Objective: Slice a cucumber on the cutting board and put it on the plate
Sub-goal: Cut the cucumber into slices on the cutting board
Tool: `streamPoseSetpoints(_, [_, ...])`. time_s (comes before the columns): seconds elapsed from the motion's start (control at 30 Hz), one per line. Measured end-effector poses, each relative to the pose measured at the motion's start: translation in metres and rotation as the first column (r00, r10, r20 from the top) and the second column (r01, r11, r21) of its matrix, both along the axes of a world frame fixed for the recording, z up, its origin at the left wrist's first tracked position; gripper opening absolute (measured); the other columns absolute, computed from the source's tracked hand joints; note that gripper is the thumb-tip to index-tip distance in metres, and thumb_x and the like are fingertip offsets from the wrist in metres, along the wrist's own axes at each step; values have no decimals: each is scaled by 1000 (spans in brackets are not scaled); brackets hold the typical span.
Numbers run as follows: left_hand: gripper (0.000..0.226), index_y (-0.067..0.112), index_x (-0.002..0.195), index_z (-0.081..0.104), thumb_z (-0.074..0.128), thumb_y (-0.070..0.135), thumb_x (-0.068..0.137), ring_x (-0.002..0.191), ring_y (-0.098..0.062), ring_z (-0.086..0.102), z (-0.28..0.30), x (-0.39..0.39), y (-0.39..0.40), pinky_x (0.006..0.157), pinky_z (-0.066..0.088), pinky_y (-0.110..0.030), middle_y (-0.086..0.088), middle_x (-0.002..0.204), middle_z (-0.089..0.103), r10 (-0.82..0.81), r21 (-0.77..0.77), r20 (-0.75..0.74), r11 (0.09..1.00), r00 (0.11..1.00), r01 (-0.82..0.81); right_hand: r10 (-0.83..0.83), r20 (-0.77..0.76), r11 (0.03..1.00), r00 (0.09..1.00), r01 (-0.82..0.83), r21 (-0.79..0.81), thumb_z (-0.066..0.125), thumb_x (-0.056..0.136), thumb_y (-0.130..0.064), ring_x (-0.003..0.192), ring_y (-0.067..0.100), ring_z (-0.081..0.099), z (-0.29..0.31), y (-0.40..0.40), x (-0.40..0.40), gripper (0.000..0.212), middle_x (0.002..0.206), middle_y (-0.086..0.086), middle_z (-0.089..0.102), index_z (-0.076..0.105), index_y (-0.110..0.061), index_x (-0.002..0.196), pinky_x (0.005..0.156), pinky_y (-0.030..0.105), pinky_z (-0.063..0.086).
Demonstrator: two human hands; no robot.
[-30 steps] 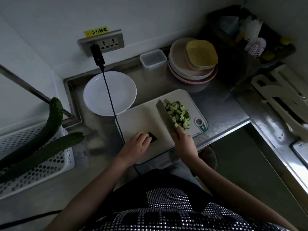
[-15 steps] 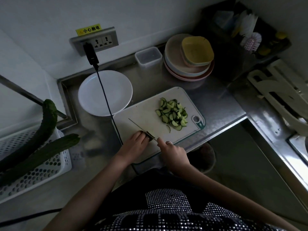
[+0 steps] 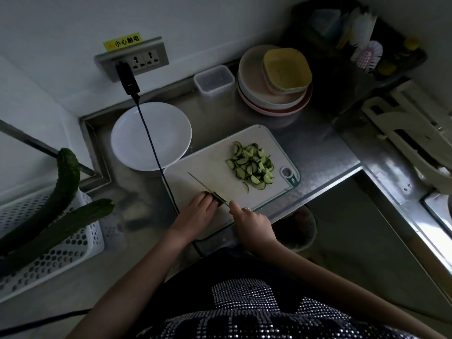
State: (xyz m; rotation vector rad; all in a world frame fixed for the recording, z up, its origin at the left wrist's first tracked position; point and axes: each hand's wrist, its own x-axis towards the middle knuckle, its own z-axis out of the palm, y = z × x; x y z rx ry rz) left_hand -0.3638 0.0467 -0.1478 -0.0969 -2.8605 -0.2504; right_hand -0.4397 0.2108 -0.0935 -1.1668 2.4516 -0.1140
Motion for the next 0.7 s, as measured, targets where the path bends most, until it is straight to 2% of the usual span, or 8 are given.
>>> streamPoseSetpoints(0.1, [32, 4, 107, 44, 39, 12, 77, 98, -28, 44, 0, 0, 0, 69, 55, -34, -12, 108, 44, -22, -9, -38, 1000, 999, 22, -23, 12, 1000, 1000, 23, 15, 42, 95, -9, 84, 33, 65, -2, 2, 0, 31, 98, 10, 63, 32, -17, 123, 56, 35, 39])
streamPoseSetpoints(0.17, [33, 2, 107, 44, 38, 10, 76, 100, -29, 43, 0, 0, 0, 68, 55, -35, -13, 109, 40, -29, -17, -51, 999, 998, 28, -30, 12, 999, 999, 30, 17, 42, 94, -8, 86, 33, 65, -4, 3, -1, 35, 99, 10, 64, 32, -17, 126, 58, 35, 41])
streamPoseSetpoints(0.3, [33, 3, 109, 43, 39, 11, 76, 100, -29, 43, -3, 1, -2, 69, 55, -35, -12, 110, 40, -31, -17, -46, 999, 998, 31, -30, 19, 999, 999, 30, 11, 43, 93, -9, 86, 33, 65, -3, 2, -3, 36, 99, 9, 63, 31, -17, 126, 58, 37, 43])
streamPoseSetpoints(0.5, [38, 7, 112, 44, 40, 13, 75, 96, -27, 45, 0, -1, 0, 71, 55, -33, -9, 105, 43, -21, 1, -34, 1000, 999, 21, -16, 44, 996, 999, 19, -82, 40, 98, -21, 83, 32, 66, 2, 8, -1, 20, 109, 5, 64, 28, -21, 114, 60, 38, 50])
streamPoseSetpoints(0.6, [37, 6, 111, 45, 40, 13, 75, 96, -28, 45, -2, 0, 0, 72, 55, -34, -11, 104, 47, -28, -15, -24, 1000, 999, 27, -19, 50, 997, 999, 22, -72, 41, 98, -20, 84, 33, 65, -1, 10, 0, 21, 106, 5, 64, 30, -21, 115, 58, 37, 45])
streamPoseSetpoints(0.7, [34, 6, 109, 44, 39, 14, 77, 96, -28, 44, 0, 0, 0, 73, 54, -33, -11, 105, 41, -20, -30, -28, 999, 999, 19, -25, 36, 998, 999, 27, -50, 42, 98, -19, 84, 34, 65, -2, 9, 0, 23, 101, 7, 63, 31, -20, 117, 57, 36, 41])
